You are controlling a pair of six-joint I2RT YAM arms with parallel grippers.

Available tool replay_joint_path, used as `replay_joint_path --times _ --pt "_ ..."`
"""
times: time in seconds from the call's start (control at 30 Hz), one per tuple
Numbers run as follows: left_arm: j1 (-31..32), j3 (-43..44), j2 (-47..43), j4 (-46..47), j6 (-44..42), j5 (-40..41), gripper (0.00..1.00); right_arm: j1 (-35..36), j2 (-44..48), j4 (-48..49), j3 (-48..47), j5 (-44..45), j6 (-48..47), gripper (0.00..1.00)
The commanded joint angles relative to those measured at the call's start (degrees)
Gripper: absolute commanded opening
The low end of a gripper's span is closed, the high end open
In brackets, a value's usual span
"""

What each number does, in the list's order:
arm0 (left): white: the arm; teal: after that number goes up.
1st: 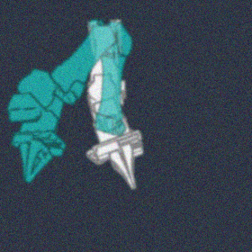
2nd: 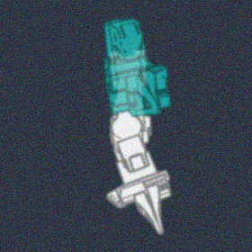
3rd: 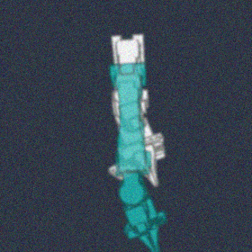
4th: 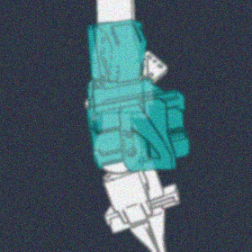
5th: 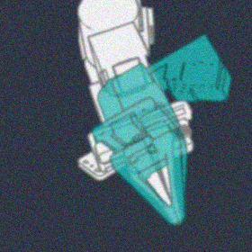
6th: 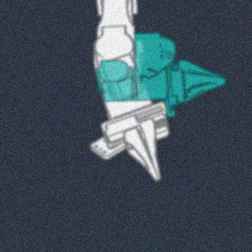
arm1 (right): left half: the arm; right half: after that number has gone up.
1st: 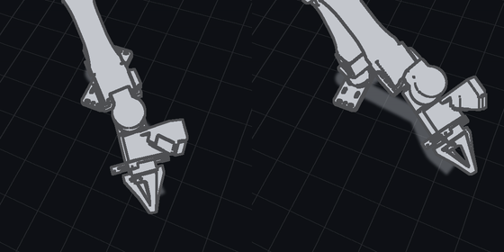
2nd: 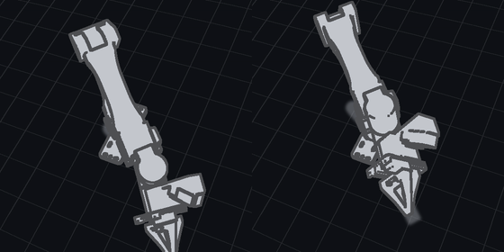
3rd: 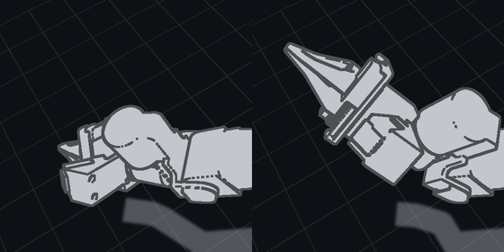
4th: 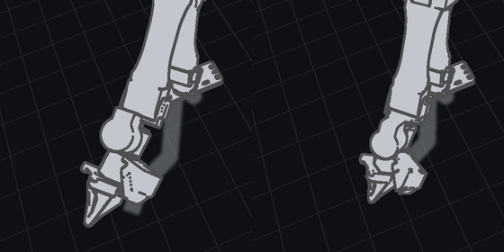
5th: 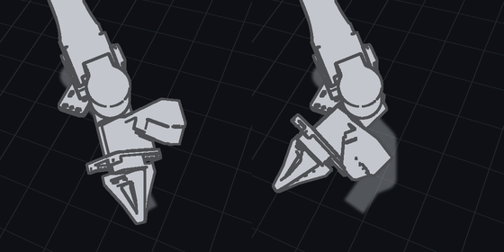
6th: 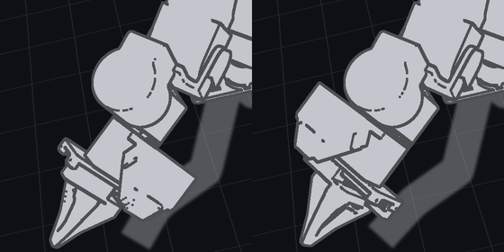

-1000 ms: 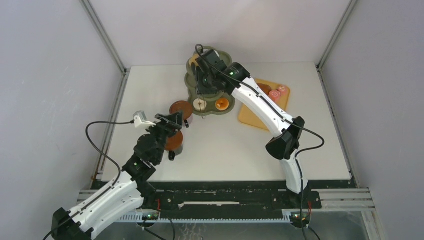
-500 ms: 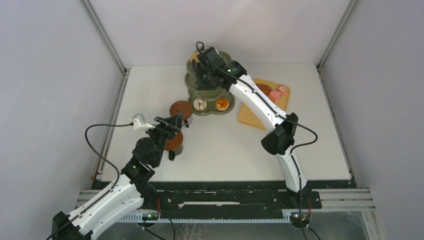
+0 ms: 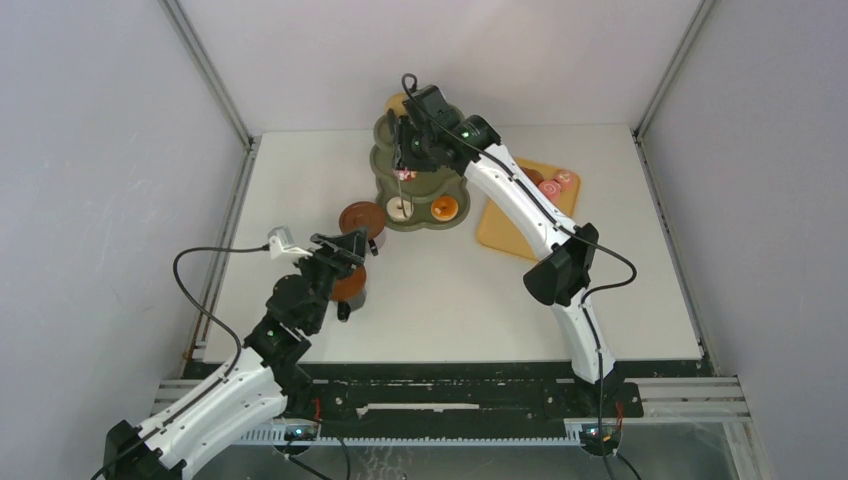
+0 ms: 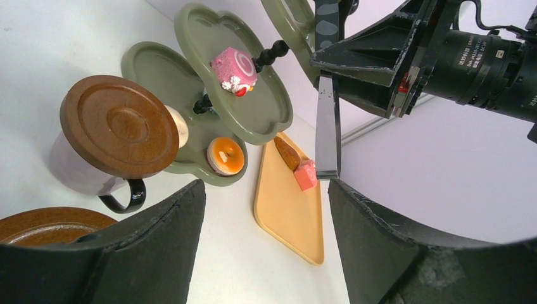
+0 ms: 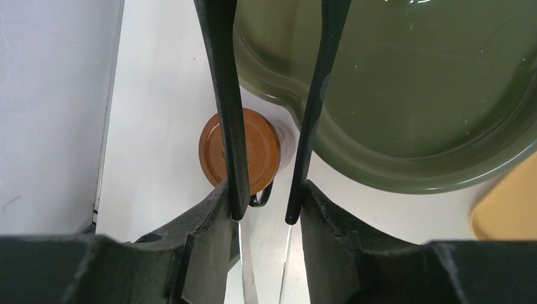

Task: Serve the afternoon tea
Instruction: Place the desert on the desert table.

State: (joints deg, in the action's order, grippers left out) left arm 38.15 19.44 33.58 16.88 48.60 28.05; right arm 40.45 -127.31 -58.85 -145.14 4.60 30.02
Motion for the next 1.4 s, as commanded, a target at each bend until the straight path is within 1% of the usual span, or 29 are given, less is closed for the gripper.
replay_joint_path --times 0.0,0.4,1.37 --pt "0.34 -1.07 0.41 3.11 0.44 -1.11 0.76 -0.37 0.11 2.89 -2.69 -1.02 0.29 0.48" --pt "0.56 -0.72 0.65 3.22 1.14 -1.25 0.76 -0.63 0.83 2.71 -1.63 -2.26 -0.06 0.52" --pt "2.1 0.21 3.23 4.21 1.95 -0.81 0.75 -1.77 2.74 2.07 1.3 -2.92 0.06 0.56"
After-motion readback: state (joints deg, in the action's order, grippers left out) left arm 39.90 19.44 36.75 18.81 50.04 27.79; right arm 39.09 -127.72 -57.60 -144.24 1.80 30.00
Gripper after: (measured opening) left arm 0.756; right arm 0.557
